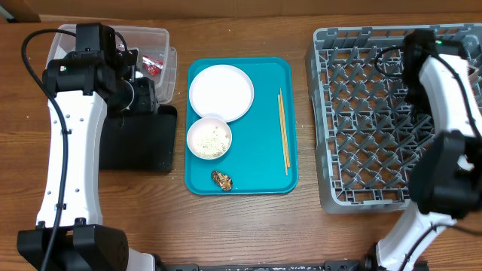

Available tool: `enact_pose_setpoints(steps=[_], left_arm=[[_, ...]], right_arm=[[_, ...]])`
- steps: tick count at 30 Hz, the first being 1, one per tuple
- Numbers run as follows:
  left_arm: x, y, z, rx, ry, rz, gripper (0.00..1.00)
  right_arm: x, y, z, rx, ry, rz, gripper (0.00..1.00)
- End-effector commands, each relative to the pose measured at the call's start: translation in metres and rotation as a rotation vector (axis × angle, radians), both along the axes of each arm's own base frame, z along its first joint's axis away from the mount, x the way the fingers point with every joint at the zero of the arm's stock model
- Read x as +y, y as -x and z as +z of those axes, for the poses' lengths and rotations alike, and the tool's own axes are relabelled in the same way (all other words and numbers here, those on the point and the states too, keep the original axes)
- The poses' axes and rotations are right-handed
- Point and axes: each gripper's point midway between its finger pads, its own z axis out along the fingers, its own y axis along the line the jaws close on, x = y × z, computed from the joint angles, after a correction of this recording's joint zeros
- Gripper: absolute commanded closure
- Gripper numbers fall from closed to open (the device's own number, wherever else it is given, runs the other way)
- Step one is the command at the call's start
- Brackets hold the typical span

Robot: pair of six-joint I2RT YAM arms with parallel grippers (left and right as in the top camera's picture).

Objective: Sort waste into correct bins and load items into the dishwasher
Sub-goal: 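Move the right gripper back to the teal tray and grasp the white plate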

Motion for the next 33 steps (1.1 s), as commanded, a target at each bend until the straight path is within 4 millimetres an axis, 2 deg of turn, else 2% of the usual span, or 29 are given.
enact_pose_setpoints(steps=[1, 5, 9, 11, 12, 13, 18, 20, 24, 28, 33], left_arm=[[-0.003, -0.002, 0.007, -0.02, 0.01, 0.003, 0.4], [-0.003, -0.002, 0.007, -0.02, 0.01, 0.003, 0.35], [-0.003, -0.002, 0.007, -0.019, 0.011, 0.003, 0.34], [-0.003, -0.001, 0.007, -0.019, 0.011, 0.003, 0.34], [-0.003, -0.001, 0.007, -0.019, 0.011, 0.003, 0.34], [-0.003, -0.001, 0.007, -0.019, 0.011, 0.003, 0.33], [-0.003, -0.001, 0.007, -0.019, 0.01, 0.003, 0.33], [-0.002, -0.001, 0.007, -0.019, 0.006, 0.004, 0.32], [-0.002, -0.001, 0.006, -0.018, 0.007, 0.004, 0.32], [-0.002, -0.001, 0.007, -0.019, 0.007, 0.004, 0.32], [-0.002, -0.002, 0.007, -0.019, 0.007, 0.004, 0.31]], right_arm=[[0.039, -0.014, 0.039, -0.155, -0.239, 0.193, 0.03], [0.111, -0.033, 0.045, -0.229, -0.564, 0.496, 0.03], [0.19, -0.042, 0.052, -0.256, -0.804, 0.781, 0.03], [0.22, -0.045, 0.055, -0.26, -0.848, 0.87, 0.02], [0.247, -0.049, 0.058, -0.263, -0.85, 0.951, 0.02], [0.263, -0.052, 0.059, -0.267, -0.849, 0.997, 0.02], [0.338, -0.062, 0.059, -0.29, -0.849, 1.194, 0.03], [0.364, -0.066, 0.053, -0.291, -0.837, 1.251, 0.03], [0.396, -0.077, 0.031, -0.292, -0.794, 1.228, 0.03], [0.427, -0.084, -0.004, -0.261, -0.806, 1.238, 0.09], [0.434, -0.092, -0.055, -0.221, -0.789, 1.098, 0.11]])
